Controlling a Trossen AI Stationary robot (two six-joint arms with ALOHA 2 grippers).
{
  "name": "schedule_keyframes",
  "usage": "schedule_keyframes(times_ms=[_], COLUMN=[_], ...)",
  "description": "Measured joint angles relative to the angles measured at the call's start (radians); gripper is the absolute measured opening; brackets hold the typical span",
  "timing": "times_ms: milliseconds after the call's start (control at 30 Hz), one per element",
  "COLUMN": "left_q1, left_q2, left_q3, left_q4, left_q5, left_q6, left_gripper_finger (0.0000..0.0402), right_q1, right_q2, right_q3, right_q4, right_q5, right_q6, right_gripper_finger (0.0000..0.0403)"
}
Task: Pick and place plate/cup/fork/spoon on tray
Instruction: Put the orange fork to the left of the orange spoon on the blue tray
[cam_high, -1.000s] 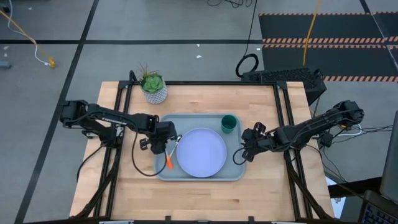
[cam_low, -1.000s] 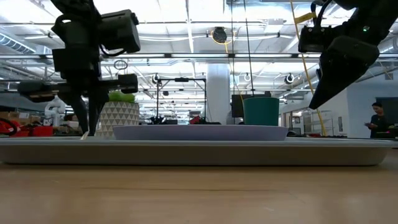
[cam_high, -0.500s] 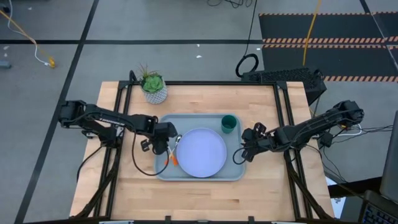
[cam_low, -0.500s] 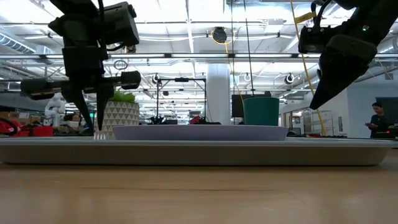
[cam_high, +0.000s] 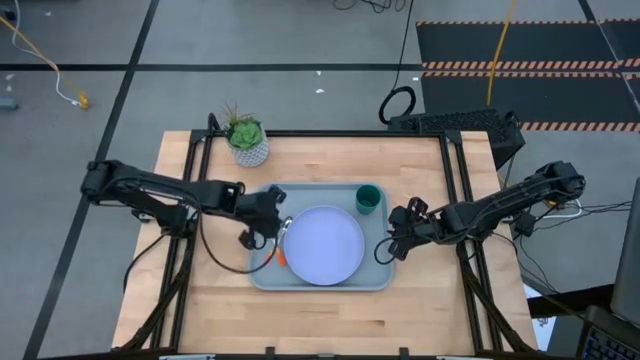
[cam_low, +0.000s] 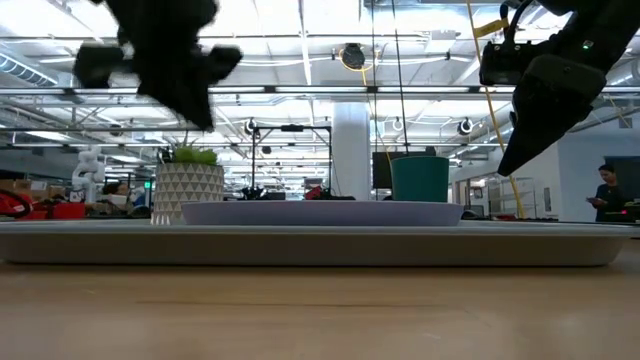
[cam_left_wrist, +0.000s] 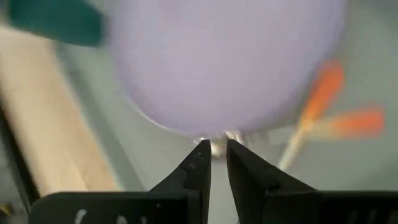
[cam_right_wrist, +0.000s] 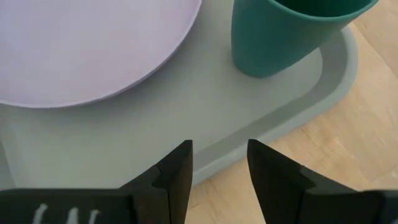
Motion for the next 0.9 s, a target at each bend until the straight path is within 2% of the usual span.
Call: schedule_keyframes(times_ms=[233, 333, 467, 600, 700, 900], left_q1=[-0.02, -0.027, -0.04, -0.067, -0.079, -0.09], left_q2=[-0.04, -0.044, -0.04, -0.042, -0.04, -0.026], left_q3=[0.135, 0.155, 0.151, 0.145, 0.136, 0.136], left_q4=[0.187, 0.362, 0.493, 0.474, 0.366, 0.144], left_q5=[0.001, 0.002, -0.008, -0.099, -0.162, -0.181], left_q6=[-0.358, -0.512, -0.758, -0.945, -1.09, -1.428], left_gripper_finger=[0.0056, 0.0056, 0.0056, 0.0056, 0.0056, 0.0056], right_q1=[0.001, 0.002, 0.002, 0.001, 0.0, 0.0], right_q2=[0.0, 0.001, 0.0, 0.0, 0.0, 0.0], right_q3=[0.0, 0.0, 0.0, 0.0, 0.0, 0.0], right_q4=[0.02, 0.038, 0.063, 0.096, 0.168, 0.316], right_q5=[0.0, 0.0, 0.001, 0.007, 0.009, 0.006], right_q6=[-0.047, -0.082, -0.12, -0.131, -0.17, -0.35], right_gripper_finger=[0.0144, 0.0144, 0.0144, 0.0144, 0.0144, 0.0144])
